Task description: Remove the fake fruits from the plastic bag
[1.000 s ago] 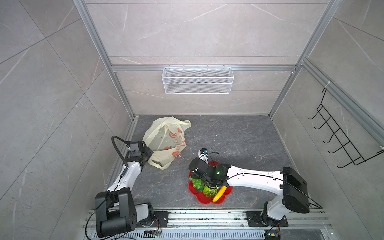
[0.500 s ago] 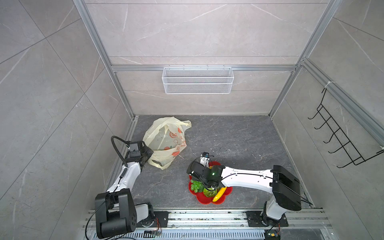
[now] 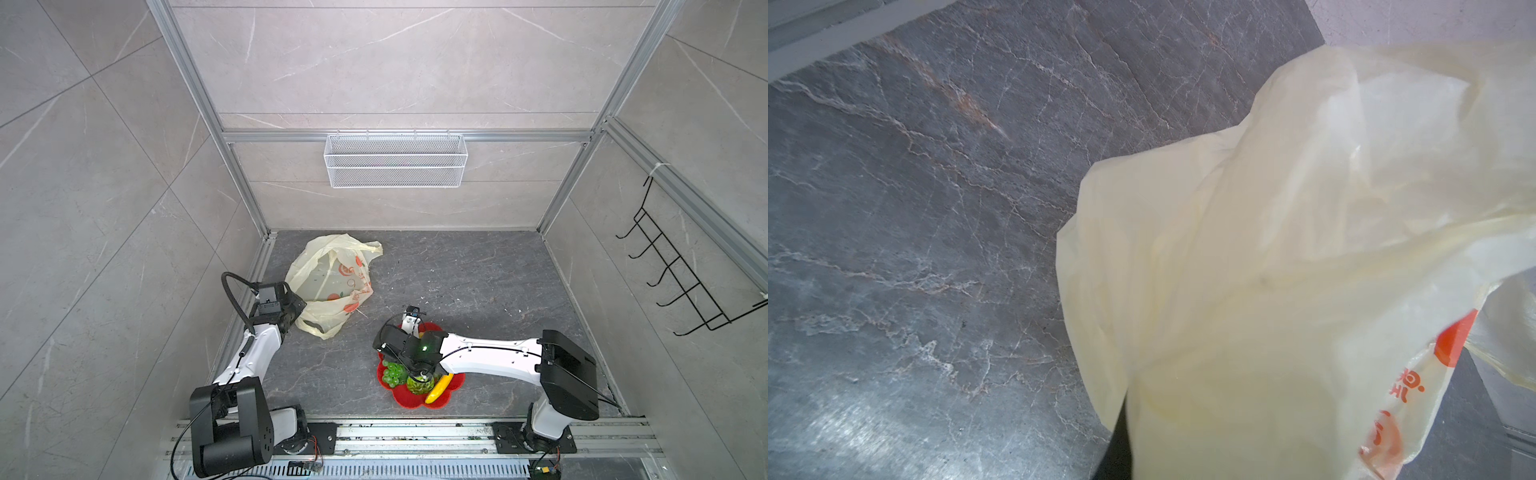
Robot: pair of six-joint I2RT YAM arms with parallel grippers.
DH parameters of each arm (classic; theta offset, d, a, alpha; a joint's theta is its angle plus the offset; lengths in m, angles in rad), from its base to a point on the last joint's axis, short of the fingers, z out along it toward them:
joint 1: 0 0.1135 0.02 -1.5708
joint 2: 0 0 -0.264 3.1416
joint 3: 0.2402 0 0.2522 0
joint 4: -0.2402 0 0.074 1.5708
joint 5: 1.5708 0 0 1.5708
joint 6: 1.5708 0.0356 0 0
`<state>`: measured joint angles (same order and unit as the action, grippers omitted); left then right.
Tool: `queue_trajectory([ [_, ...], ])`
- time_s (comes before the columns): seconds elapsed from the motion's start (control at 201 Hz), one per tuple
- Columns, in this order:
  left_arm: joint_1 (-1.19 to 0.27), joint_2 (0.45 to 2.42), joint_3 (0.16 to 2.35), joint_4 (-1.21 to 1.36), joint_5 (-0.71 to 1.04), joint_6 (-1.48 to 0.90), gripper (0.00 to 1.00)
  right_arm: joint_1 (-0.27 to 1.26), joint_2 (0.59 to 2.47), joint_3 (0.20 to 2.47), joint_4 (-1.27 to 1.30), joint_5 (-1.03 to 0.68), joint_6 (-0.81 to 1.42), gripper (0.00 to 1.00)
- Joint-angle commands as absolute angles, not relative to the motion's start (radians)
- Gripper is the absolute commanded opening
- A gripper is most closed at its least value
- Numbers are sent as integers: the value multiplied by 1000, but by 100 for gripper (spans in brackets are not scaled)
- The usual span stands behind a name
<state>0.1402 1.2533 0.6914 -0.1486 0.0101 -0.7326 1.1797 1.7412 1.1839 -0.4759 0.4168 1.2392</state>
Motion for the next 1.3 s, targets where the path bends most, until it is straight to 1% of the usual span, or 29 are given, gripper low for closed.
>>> queue_trajectory([
  [0.0,146,1230,684,-121,20,-714,3,1186,1751,1203,-510,448,1252,61],
  [0.144,147,1234,685,-121,21,-715,3,1186,1735,1193,-509,452,1262,68],
  [0.433,147,1239,684,-117,20,-714,3,1191,1696,1183,-499,465,1255,71],
  [0.617,147,1241,683,-117,22,-714,3,1214,1688,1214,-540,511,1243,77],
  [0.632,147,1241,683,-117,21,-715,4,1215,1689,1218,-544,516,1243,79],
  [0.642,147,1241,683,-117,21,-715,3,1215,1688,1221,-546,517,1244,85],
  [0.652,147,1242,683,-116,21,-714,3,1216,1688,1222,-546,518,1242,94],
  [0.657,147,1241,683,-115,21,-714,3,1216,1688,1222,-546,518,1242,94],
  [0.667,147,1241,683,-116,21,-715,3,1216,1688,1222,-546,519,1240,99],
  [0.677,147,1242,683,-115,22,-715,3,1216,1689,1223,-547,520,1239,100],
  [1.066,147,1246,686,-111,29,-711,3,1237,1699,1283,-572,549,1190,100],
  [1.185,147,1273,698,-100,71,-697,3,1244,1676,1308,-582,565,1140,97],
  [1.3,139,1317,739,-117,117,-669,0,1246,1628,1314,-601,587,1074,97],
])
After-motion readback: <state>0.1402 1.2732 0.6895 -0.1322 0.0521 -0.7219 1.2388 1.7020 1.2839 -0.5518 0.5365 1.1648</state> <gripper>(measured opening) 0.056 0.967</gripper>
